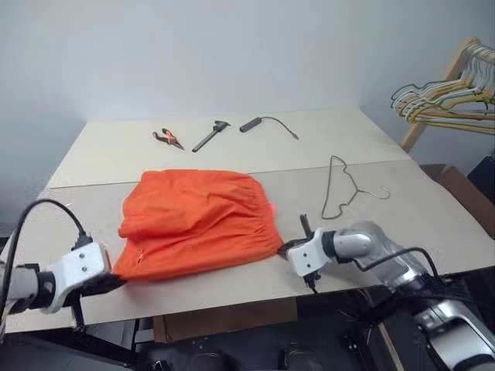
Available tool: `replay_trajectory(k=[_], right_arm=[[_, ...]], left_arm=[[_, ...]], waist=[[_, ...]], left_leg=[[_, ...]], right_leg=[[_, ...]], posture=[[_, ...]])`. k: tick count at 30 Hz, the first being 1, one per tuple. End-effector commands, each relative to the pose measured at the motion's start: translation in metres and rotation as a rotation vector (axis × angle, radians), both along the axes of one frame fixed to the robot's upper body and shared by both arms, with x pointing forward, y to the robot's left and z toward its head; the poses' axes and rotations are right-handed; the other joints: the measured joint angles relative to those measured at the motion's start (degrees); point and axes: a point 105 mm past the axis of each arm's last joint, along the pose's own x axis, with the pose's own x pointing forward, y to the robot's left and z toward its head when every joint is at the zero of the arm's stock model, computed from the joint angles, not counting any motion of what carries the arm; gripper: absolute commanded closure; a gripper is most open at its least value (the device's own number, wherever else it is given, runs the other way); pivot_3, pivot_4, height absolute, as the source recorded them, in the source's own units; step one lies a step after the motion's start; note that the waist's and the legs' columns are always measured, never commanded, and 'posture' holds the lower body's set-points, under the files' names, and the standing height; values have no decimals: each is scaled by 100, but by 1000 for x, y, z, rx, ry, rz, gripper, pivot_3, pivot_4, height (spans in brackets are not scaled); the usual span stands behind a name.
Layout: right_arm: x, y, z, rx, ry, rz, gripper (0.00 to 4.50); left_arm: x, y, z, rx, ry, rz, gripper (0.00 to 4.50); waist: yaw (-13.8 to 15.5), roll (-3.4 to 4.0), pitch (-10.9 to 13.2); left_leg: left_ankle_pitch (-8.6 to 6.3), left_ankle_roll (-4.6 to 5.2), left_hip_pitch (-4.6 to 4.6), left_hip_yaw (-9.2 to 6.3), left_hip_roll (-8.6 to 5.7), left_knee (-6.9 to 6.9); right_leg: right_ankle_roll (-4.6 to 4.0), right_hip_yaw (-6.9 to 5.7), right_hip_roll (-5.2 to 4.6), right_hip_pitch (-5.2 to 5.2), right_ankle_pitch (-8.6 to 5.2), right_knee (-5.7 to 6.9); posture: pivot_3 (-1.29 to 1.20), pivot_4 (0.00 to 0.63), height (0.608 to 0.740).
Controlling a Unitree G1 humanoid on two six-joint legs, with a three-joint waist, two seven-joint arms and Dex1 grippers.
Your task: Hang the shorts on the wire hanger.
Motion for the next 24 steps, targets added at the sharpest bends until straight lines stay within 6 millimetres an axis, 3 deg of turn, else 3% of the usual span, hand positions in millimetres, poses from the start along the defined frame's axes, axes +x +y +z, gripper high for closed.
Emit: replay_trajectory(k=[1,6,13,14,17,24], right_arm=[[-13,-3,22,31,-9,-29,4486],[-38,2,21,28,51,-30,4486],[-39,-6,16,-38,73,-63,4486],[-36,-8,17,-34,64,-84,4499],[-32,-18,26,-29,108,-123,3790],[-23,-35,58,78,200,-212,1328]], left_arm=[[-15,12,3,79,40,-14,4500],[-42,13,-2,85,145,-25,4500],[-41,12,-5,94,144,-39,4500],[-41,9,-4,74,142,-48,4286],[-41,3,-2,37,131,-89,3515],[-42,4,15,-28,107,-93,1139]], waist=[[-4,-4,-2],[-1,-14,-5],[53,-16,-5],[56,-17,-6],[57,-18,-6],[38,-22,-6]], left_leg=[[-2,2,-1,2,3,1],[-7,-3,7,7,29,4],[-20,-39,18,15,63,25],[-20,-39,19,16,64,25],[-13,-28,15,22,65,26],[-10,-18,5,32,70,23]], right_leg=[[-2,0,0,-1,-1,-1],[-22,-2,12,0,-16,-2],[-14,-9,36,-4,-43,-1],[-15,-9,37,-4,-43,-1],[-20,-6,38,-8,-40,-1],[-52,-3,40,-9,-21,-4]], posture=[[14,0,740],[1,0,740],[-3,0,740],[-3,0,740],[-9,0,740],[-18,0,740]])
